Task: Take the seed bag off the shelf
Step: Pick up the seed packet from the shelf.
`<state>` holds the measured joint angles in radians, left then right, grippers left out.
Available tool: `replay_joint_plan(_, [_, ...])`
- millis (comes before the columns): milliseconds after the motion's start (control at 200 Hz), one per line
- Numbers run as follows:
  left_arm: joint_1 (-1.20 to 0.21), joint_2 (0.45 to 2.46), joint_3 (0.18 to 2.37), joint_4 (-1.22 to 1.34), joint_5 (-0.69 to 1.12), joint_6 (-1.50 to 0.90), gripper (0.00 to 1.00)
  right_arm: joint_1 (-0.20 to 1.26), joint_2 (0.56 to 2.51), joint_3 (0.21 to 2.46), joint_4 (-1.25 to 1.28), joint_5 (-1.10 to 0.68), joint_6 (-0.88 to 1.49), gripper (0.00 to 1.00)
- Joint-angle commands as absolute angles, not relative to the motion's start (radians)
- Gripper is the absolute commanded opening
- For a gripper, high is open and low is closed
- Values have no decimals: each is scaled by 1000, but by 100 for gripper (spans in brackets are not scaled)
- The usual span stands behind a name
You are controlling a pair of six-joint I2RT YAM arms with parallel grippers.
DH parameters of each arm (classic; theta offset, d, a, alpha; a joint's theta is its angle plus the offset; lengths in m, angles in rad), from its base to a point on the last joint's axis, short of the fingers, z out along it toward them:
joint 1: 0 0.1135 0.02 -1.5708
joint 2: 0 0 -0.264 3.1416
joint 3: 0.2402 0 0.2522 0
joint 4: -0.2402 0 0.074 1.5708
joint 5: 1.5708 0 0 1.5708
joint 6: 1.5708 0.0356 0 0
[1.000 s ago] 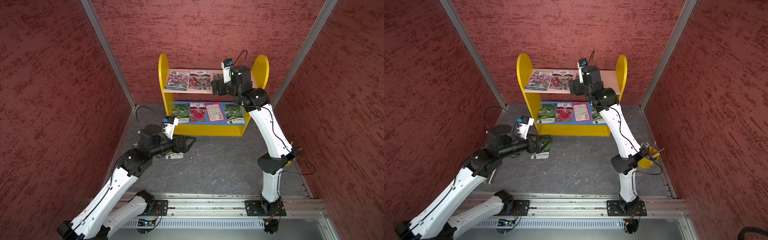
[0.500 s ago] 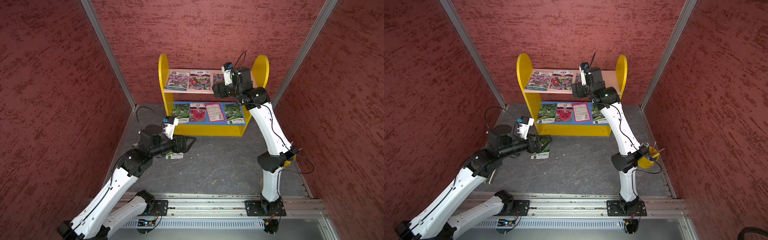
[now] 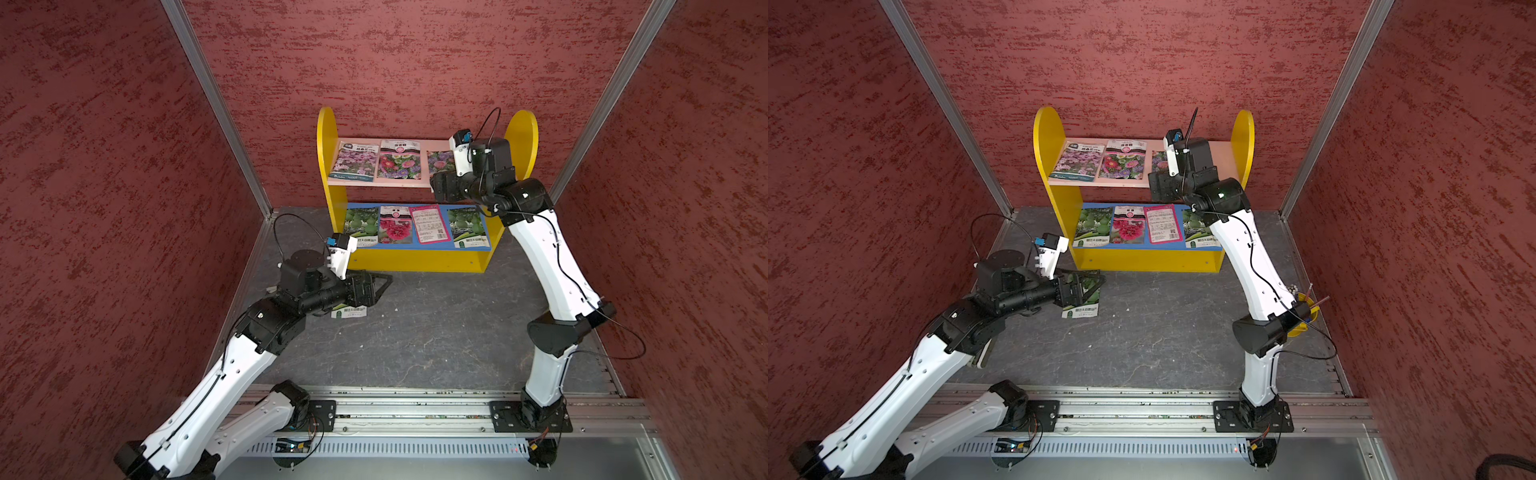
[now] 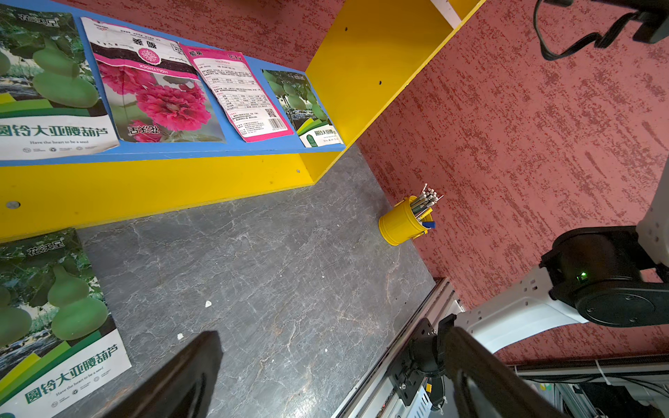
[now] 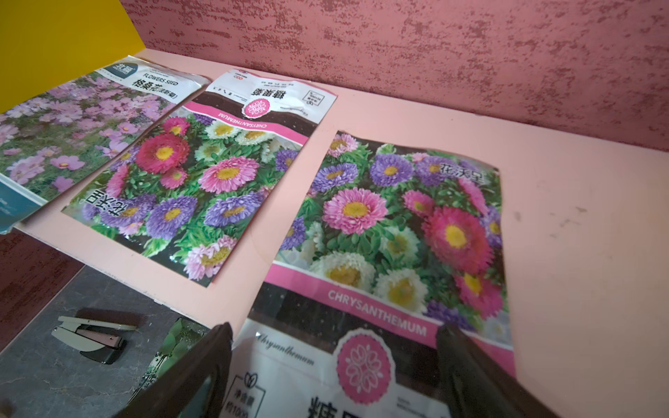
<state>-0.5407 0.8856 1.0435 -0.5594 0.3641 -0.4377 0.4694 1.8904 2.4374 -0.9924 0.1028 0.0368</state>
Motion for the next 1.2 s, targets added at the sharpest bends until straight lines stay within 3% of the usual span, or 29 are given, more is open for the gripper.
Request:
replay_joint_plan(0, [-547, 887, 1031, -531, 360, -434, 100, 466, 1867, 2464, -982, 75, 28, 91])
replay_joint_plan(376, [-547, 877, 1034, -540, 351, -427, 100, 447, 1738, 2396, -916, 14, 110, 95])
replay_joint_plan(581, [-548, 880, 1029, -523, 359, -425, 100, 391, 1531, 2163, -859, 4, 251, 95])
replay_joint_plan(862, [-549, 877, 1021, -522, 370, -415, 100, 264, 1272, 1740, -663, -185, 534, 88])
replay_joint_plan(1192, [-554, 853, 1015, -547, 373, -409, 100, 198, 1265, 1437, -272, -412, 829, 81])
